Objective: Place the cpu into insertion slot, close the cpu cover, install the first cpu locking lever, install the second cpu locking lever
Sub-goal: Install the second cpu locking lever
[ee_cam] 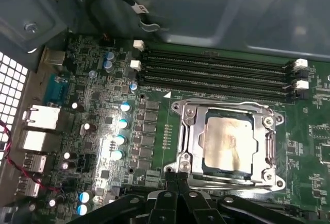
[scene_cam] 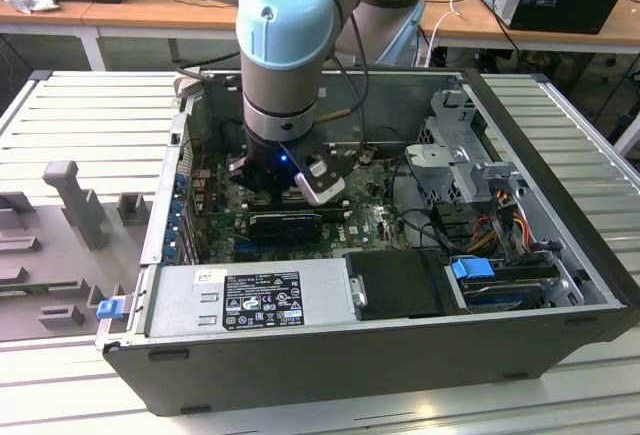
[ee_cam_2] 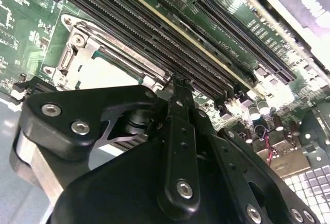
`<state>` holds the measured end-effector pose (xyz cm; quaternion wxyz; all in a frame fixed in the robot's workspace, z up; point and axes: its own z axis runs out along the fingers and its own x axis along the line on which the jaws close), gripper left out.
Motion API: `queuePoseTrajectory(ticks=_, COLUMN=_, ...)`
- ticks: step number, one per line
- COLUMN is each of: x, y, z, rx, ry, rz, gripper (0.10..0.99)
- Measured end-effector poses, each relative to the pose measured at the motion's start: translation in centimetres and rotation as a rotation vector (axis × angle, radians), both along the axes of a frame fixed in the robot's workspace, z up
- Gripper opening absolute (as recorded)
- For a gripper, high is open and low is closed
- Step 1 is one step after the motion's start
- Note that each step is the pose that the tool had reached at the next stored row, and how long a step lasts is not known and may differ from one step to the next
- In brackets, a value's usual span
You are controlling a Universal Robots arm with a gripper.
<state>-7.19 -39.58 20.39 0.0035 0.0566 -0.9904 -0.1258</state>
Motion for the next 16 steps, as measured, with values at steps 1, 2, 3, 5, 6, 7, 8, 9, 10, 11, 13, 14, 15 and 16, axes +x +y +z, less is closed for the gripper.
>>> queuePoseTrajectory(ticks=1, x=-0.03, y=0.00, z=-0.10, rx=0.006, ry=0.0000, rz=0.000, gripper=0.106)
queuePoseTrajectory(ticks=2, x=-0.05, y=0.00, z=-0.17, rx=0.010, ry=-0.0001, rz=0.000, gripper=0.106)
queuePoseTrajectory(ticks=3, x=-0.06, y=0.00, z=-0.29, rx=0.016, ry=0.0000, rz=0.000, gripper=0.106)
queuePoseTrajectory(ticks=5, x=-0.09, y=0.00, z=-0.57, rx=0.023, ry=0.0000, rz=0.000, gripper=0.106)
queuePoseTrajectory(ticks=6, x=-0.11, y=-0.01, z=-0.69, rx=0.027, ry=-0.0001, rz=0.000, gripper=0.106)
queuePoseTrajectory(ticks=7, x=-0.16, y=-0.01, z=-0.79, rx=0.033, ry=0.0001, rz=0.000, gripper=0.106)
queuePoseTrajectory(ticks=8, x=-0.31, y=0.00, z=-0.83, rx=0.037, ry=0.0001, rz=0.000, gripper=0.106)
queuePoseTrajectory(ticks=9, x=-0.41, y=0.00, z=-0.84, rx=0.039, ry=-0.0001, rz=0.000, gripper=0.106)
queuePoseTrajectory(ticks=10, x=-0.56, y=0.00, z=-0.79, rx=0.040, ry=0.0000, rz=0.000, gripper=0.106)
queuePoseTrajectory(ticks=11, x=-0.70, y=0.01, z=-0.46, rx=0.041, ry=-0.0003, rz=0.000, gripper=0.106)
queuePoseTrajectory(ticks=13, x=-0.76, y=0.00, z=0.34, rx=0.040, ry=0.0000, rz=0.000, gripper=0.106)
queuePoseTrajectory(ticks=14, x=-0.76, y=0.02, z=0.61, rx=0.040, ry=0.0000, rz=0.000, gripper=0.106)
queuePoseTrajectory(ticks=15, x=-0.77, y=0.05, z=1.04, rx=0.041, ry=-0.0001, rz=0.000, gripper=0.106)
queuePoseTrajectory(ticks=16, x=-0.78, y=0.05, z=1.25, rx=0.040, ry=0.0000, rz=0.000, gripper=0.106)
